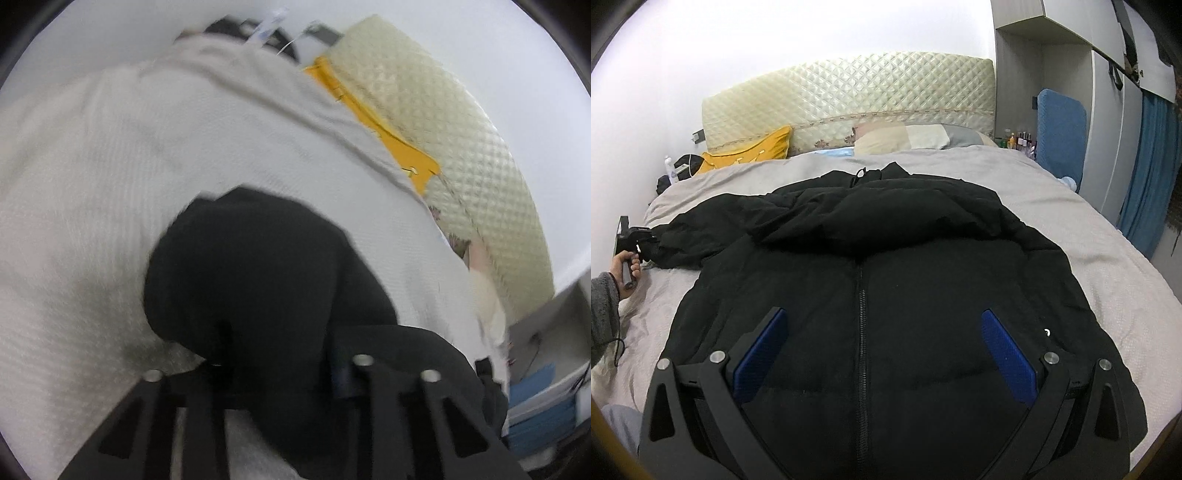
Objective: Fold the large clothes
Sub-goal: 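Grasp the sleeve cuff with the left gripper and lift it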
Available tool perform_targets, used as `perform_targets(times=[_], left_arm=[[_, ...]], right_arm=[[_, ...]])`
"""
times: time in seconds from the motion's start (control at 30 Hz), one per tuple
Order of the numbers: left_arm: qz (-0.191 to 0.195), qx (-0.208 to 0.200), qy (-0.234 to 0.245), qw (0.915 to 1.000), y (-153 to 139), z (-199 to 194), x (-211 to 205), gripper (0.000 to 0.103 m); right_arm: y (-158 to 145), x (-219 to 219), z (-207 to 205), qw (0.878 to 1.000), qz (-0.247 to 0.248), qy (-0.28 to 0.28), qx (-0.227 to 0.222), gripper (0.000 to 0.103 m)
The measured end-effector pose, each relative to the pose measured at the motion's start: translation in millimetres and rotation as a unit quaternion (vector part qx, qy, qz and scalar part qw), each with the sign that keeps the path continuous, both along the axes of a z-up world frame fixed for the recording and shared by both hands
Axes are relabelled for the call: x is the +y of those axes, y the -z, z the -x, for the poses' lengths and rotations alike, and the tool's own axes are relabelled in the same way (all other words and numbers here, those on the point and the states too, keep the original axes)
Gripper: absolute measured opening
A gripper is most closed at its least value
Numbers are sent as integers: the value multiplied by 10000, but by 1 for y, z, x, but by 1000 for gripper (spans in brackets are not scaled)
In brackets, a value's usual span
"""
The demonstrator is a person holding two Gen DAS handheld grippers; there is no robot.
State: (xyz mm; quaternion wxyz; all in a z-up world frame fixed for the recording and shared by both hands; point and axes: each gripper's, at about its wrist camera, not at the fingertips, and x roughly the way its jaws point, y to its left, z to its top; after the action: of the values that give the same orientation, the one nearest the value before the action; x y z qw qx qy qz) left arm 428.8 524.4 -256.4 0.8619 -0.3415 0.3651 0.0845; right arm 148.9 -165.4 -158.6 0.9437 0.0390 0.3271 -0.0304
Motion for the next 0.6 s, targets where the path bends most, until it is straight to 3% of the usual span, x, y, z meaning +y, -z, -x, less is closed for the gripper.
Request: perform_targets(times=[0.4, 0.6], left_arm=[[-892, -485, -128, 9948, -133, 36, -56, 12], [-1406, -711, 147, 9874, -202, 55, -106, 10]], right_arm=[[-16, -4, 23, 9990, -17, -386, -246, 103], [-23, -12, 37, 9980, -102, -512, -362, 103]])
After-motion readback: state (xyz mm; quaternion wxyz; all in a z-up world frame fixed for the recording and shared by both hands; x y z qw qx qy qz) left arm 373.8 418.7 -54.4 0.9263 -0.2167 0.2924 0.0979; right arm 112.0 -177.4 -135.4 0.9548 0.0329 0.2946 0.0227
